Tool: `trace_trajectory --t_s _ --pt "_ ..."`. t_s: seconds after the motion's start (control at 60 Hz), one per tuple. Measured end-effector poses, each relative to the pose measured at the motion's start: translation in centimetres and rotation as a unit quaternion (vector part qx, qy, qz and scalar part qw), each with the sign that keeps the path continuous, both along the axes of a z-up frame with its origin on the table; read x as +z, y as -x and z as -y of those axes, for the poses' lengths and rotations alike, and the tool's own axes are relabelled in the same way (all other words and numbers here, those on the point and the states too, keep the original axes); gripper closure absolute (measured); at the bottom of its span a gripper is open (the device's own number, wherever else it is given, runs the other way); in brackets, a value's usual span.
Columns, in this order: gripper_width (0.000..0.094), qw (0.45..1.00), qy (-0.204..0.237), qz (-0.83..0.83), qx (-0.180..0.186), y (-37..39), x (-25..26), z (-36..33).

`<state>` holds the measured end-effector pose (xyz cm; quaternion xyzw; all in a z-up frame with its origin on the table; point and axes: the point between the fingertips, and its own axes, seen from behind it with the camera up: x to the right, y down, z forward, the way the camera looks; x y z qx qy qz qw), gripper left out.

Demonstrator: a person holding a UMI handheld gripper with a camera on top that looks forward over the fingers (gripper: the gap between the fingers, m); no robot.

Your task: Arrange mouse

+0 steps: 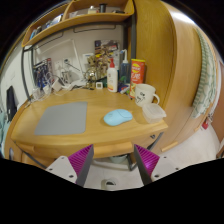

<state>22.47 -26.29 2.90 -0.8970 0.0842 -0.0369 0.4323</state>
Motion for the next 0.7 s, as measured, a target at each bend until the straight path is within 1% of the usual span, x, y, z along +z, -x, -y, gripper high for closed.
trace_trajectory --t_s 0.133,0.25,0.333,0.383,0.483,0.583,0.7 --pt "0.0134 1.000 0.006 -0.014 -0.001 -1.3 -1.8 -4.7" --pt "0.0139 0.999 0.018 -0.027 0.009 -2.0 -3.2 -8.3" --pt "0.0134 0.999 0.029 -0.036 0.021 -1.7 -4.0 -10.4" --pt "0.0137 0.999 0.026 -0.029 0.028 -2.0 -3.9 -11.9" --pt "0.0125 0.998 0.037 -0.037 0.043 -1.8 -4.1 -14.0" --pt "0.0131 0.997 0.043 -0.049 0.049 -1.5 -4.0 -16.1" --pt "0.0147 0.995 0.050 -0.040 0.072 -1.1 -4.2 -18.4"
